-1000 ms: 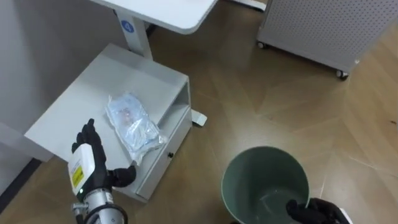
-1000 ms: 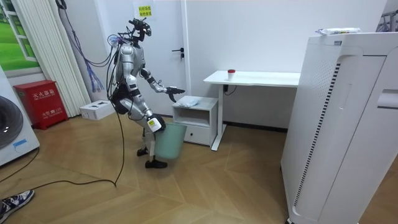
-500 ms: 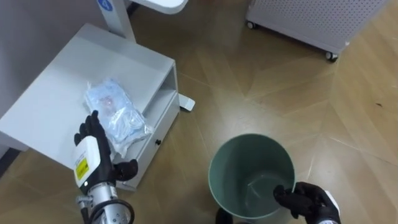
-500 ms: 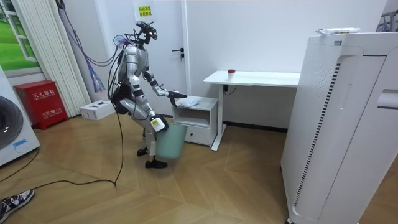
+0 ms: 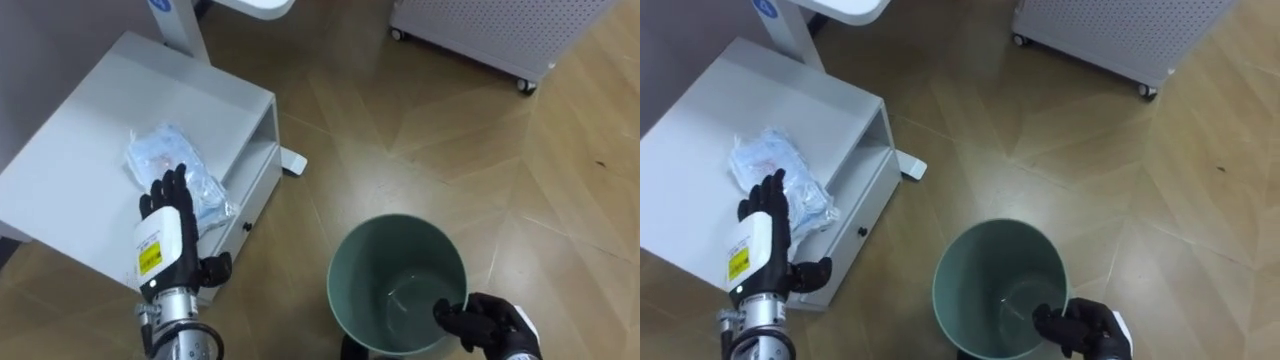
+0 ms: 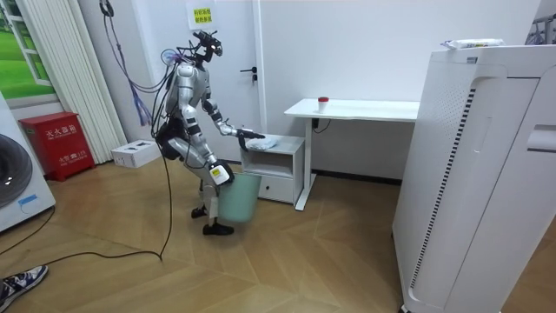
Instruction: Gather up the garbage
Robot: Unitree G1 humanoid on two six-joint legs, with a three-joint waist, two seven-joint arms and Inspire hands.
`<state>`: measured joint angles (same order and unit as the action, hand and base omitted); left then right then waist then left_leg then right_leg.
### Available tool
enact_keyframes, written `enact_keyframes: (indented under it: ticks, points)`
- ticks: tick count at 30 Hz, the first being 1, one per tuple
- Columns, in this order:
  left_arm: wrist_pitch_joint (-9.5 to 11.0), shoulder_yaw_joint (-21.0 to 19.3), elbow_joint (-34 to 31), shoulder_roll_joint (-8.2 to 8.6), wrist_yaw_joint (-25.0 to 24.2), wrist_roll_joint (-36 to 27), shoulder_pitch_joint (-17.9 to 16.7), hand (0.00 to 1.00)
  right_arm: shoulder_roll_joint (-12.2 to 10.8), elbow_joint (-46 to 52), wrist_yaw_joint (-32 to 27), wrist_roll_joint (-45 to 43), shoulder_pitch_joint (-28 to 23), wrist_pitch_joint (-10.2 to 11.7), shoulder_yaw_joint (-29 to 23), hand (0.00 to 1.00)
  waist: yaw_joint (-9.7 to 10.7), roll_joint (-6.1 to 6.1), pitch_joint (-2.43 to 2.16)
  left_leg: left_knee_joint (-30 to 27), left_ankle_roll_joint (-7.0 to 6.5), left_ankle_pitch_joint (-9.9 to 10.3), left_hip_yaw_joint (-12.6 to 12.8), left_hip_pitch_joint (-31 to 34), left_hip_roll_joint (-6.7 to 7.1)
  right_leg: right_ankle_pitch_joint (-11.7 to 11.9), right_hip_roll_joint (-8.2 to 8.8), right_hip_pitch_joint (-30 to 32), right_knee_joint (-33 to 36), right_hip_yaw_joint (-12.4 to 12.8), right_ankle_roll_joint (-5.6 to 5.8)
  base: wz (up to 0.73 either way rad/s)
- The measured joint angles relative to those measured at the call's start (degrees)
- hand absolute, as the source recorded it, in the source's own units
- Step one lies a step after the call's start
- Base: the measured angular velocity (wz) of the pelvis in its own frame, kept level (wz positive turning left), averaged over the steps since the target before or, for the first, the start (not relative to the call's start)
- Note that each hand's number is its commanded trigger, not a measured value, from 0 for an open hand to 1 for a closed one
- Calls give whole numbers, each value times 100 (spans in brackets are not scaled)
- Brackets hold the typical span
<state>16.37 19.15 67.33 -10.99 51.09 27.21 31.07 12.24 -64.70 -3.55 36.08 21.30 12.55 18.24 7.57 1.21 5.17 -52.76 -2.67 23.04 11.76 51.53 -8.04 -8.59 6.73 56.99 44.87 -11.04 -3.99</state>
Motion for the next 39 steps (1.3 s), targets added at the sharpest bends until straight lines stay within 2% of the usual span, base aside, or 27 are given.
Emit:
enact_keyframes:
  ticks: [5, 10, 13, 17, 22, 31, 35, 36, 37, 38, 39]
  points:
    - [-124, 144, 15, -97, 7, 258, 60, 0, 14, 65, 4, -2, 13, -16, 64, 100, 8, -10, 4, -42, 43, 33, -16, 92, -29, 4, -85, 72, -18, -9, -26, -5]
    - [-421, 218, 90, -186, 6, 760, 244, 0, 82, 52, 50, -2, 42, -100, 60, 100, 16, -39, 22, -68, 48, 36, -54, 192, -29, 5, -83, 145, -17, -32, -33, 0]
    - [-631, 402, 252, -233, -4, 996, 323, 0, 101, 58, 63, 45, 65, -158, 63, 100, 18, -54, 31, -55, 48, 36, -50, 188, -25, 5, -84, 146, -15, -29, -33, 0]
    - [-859, 618, 392, -306, -39, 1096, 337, 0, 115, 68, 61, 139, 133, -207, 65, 100, 16, -70, 42, -52, 48, 36, -27, 226, -23, 5, -72, 208, -4, -8, -33, 0]
    - [-1025, 647, 639, -315, -154, 1099, 343, 0, 118, 20, 64, 312, 138, -231, 75, 100, 17, -78, 47, -46, 49, 37, -18, 243, -29, 4, -82, 236, -9, 13, -34, 0]
    - [-1352, 638, 644, -378, -305, 1111, 486, 0, 134, -62, 64, 472, 319, -288, 78, 100, -25, -104, 63, -37, 54, 32, -20, 429, -23, 7, -73, 429, -1, 18, -39, 0]
    - [-1396, 640, 599, -404, -303, 1101, 548, 0, 137, -68, 63, 535, 381, -394, 78, 100, -42, -107, 63, -7, 55, 32, -17, 480, -21, 5, -79, 487, -7, 10, -41, 0]
    - [-1395, 639, 577, -421, -297, 1098, 555, 14, 138, -70, 63, 547, 398, -395, 78, 100, -47, -107, 63, -12, 55, 32, -15, 505, -20, 5, -79, 515, -4, 11, -41, 0]
    - [-1394, 637, 573, -433, -288, 1103, 577, 40, 137, -72, 61, 547, 424, -414, 75, 100, -51, -111, 62, -30, 55, 32, -25, 557, -19, 5, -77, 556, 5, 5, -42, 0]
    - [-1394, 635, 566, -438, -279, 1103, 602, 100, 141, -72, 60, 547, 452, -452, 69, 100, -60, -114, 59, -57, 55, 33, -37, 604, -21, 5, -84, 594, 32, -5, -42, 0]
    - [-1393, 637, 565, -434, -279, 1102, 613, 100, 142, -70, 58, 547, 466, -477, 69, 100, -77, -114, 59, -67, 55, 33, -39, 616, -22, 5, -85, 603, 61, -7, -42, 0]
